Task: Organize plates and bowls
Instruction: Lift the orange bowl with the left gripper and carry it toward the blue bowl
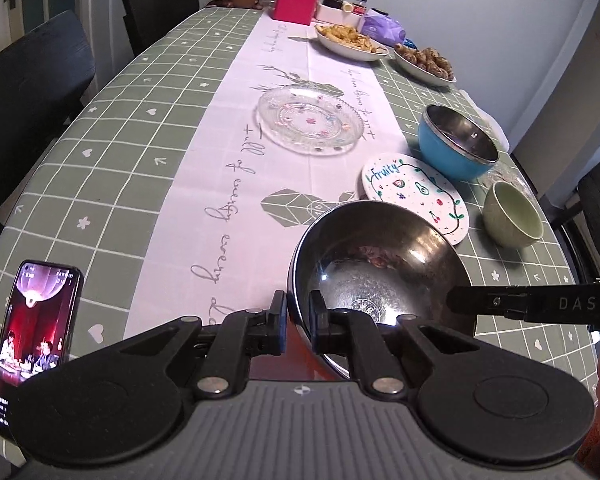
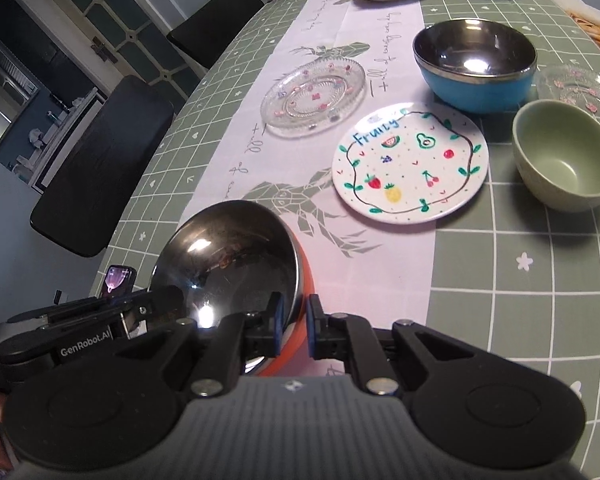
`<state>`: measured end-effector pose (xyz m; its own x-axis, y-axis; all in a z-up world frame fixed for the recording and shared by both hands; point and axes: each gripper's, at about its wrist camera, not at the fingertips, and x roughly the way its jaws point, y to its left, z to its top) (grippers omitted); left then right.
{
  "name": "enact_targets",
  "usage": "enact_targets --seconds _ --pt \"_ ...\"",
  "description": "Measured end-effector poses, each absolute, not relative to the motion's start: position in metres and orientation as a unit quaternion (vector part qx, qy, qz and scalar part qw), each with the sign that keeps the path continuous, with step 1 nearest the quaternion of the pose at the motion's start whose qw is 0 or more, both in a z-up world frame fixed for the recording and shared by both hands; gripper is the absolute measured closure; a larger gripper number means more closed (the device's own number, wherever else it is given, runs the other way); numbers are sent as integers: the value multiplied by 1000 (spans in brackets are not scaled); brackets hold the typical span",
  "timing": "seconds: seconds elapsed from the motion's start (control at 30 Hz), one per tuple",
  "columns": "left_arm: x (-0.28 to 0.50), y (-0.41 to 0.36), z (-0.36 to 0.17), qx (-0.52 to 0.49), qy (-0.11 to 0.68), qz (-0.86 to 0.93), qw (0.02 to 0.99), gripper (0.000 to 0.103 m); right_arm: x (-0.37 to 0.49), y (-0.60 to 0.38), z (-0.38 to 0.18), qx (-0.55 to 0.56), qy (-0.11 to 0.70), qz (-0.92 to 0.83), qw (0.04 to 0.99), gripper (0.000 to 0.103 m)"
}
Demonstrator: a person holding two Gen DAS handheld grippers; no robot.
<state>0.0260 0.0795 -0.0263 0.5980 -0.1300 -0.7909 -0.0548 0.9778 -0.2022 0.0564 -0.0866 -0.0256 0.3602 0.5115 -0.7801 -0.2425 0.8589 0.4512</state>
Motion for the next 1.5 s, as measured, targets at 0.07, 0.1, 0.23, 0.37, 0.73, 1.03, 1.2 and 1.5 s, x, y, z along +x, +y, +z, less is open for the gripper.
enact_targets --seconds 0.07,0.1,0.23,0.37,0.73,1.03,1.2,1.5 --pt "28 77 -28 -98 452 -19 886 92 57 -88 -29 131 520 230 812 93" --pt "29 75 -30 -96 455 -18 885 92 58 -88 -31 131 522 228 812 93" --pt "32 73 -32 -95 460 -15 883 92 60 -90 -32 136 521 226 811 93" --pt "31 74 -33 -98 463 -15 881 92 61 -90 -32 137 519 228 812 93" --pt "34 81 -32 -131 462 -19 877 85 58 -84 -30 115 508 230 822 90" --pt "34 83 -26 -123 444 -5 888 78 59 -85 -30 117 501 231 826 73" --pt "33 85 -21 -116 429 -1 896 73 60 -85 -28 120 494 235 828 64" --pt "34 84 -6 -115 389 -16 914 60 59 -84 -18 104 469 240 843 56"
